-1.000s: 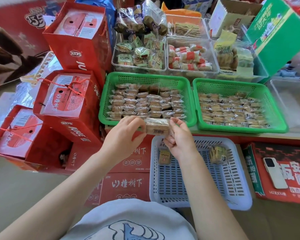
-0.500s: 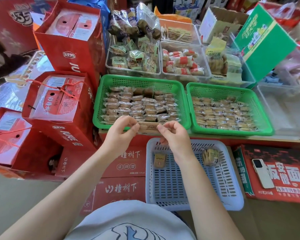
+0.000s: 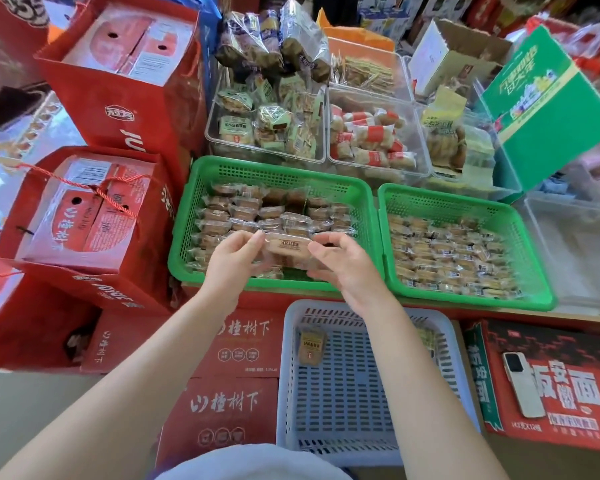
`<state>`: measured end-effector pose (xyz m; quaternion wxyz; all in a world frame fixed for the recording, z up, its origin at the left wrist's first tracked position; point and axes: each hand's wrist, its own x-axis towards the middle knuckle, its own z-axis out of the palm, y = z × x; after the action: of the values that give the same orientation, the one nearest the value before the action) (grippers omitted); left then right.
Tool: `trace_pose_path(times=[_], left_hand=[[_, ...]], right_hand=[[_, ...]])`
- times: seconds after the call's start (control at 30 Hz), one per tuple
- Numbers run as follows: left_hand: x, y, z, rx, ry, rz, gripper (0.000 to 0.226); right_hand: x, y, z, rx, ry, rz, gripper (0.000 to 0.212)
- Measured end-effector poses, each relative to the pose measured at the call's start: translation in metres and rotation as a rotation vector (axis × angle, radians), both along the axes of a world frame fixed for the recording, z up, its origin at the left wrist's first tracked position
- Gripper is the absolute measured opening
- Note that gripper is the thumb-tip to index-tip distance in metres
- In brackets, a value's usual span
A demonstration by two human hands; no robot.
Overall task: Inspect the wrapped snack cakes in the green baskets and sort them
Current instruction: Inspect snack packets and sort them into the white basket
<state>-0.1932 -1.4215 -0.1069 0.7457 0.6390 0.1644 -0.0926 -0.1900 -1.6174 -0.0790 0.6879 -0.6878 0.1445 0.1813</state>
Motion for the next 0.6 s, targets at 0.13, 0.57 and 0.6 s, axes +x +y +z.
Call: trace_pose_path(times=[0.13, 0.57, 0.6], left_hand=[[0.033, -0.003, -0.032, 0.452, -0.002, -0.115, 0.037], [0.121, -0.012, -0.105, 1.241, -0.152, -0.661, 0.068], [0.13, -0.014, -0.106, 1.252, -0.169, -0.674, 0.067]], right_hand=[[0.041, -0.004, -0.023, -0.205, 0.04, -0.071, 0.03], [0.178, 0.005, -0.081, -0.865, -0.25, 0.036, 0.018], [0.182, 0.008, -0.088, -0.925, -0.267, 0.091, 0.021]])
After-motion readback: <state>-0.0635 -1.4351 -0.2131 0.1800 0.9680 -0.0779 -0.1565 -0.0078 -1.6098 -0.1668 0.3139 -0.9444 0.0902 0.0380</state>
